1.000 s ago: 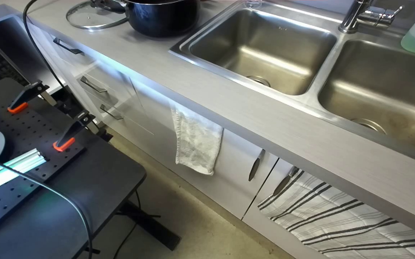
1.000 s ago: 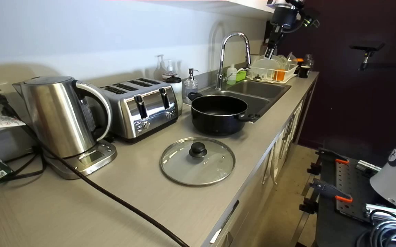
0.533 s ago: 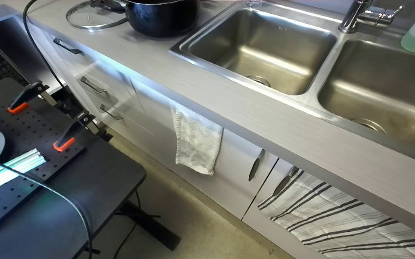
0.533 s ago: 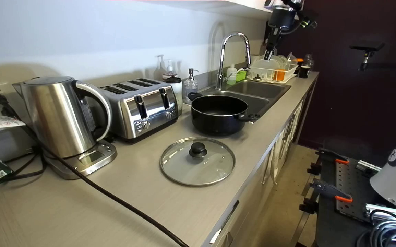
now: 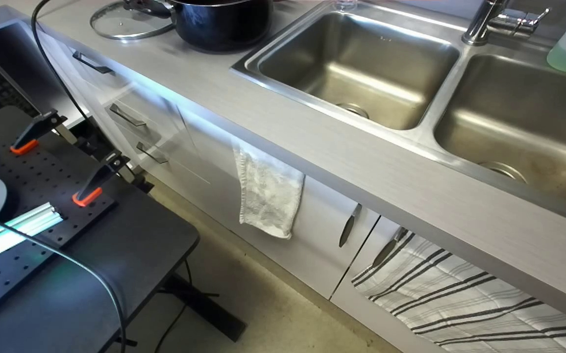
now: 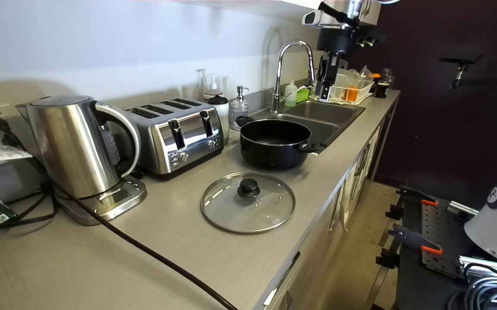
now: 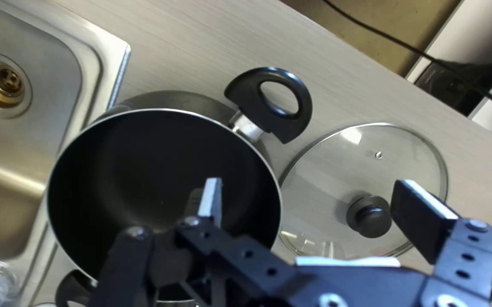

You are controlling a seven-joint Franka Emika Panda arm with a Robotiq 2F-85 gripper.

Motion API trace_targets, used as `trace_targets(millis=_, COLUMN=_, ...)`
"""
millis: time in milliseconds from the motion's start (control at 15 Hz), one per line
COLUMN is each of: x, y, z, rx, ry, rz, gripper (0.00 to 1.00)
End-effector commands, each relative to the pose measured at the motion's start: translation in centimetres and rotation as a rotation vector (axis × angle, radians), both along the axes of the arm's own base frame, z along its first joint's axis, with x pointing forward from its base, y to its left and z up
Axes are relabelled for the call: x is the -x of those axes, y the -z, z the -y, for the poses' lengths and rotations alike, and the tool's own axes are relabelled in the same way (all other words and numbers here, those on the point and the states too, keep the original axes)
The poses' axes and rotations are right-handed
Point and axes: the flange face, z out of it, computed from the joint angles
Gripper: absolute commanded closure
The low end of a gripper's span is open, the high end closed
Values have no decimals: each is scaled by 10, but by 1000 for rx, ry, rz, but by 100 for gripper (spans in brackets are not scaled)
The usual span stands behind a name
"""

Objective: Put the glass lid on the black pot.

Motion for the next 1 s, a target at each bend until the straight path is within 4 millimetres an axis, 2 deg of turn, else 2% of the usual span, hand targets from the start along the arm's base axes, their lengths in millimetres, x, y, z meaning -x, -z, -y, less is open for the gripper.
trace_targets(millis=0, x=-8, y=20, z=-49, rx=59, ry=-145, rz=-24, gripper=0)
trace_targets(millis=400, x=-28, y=68, z=-123, rx=164, ry=-331, rz=-83, gripper=0)
trace_targets(millis=933, x=-69, y=132, z=-185, rx=264, ry=-521, rz=-131, gripper=0)
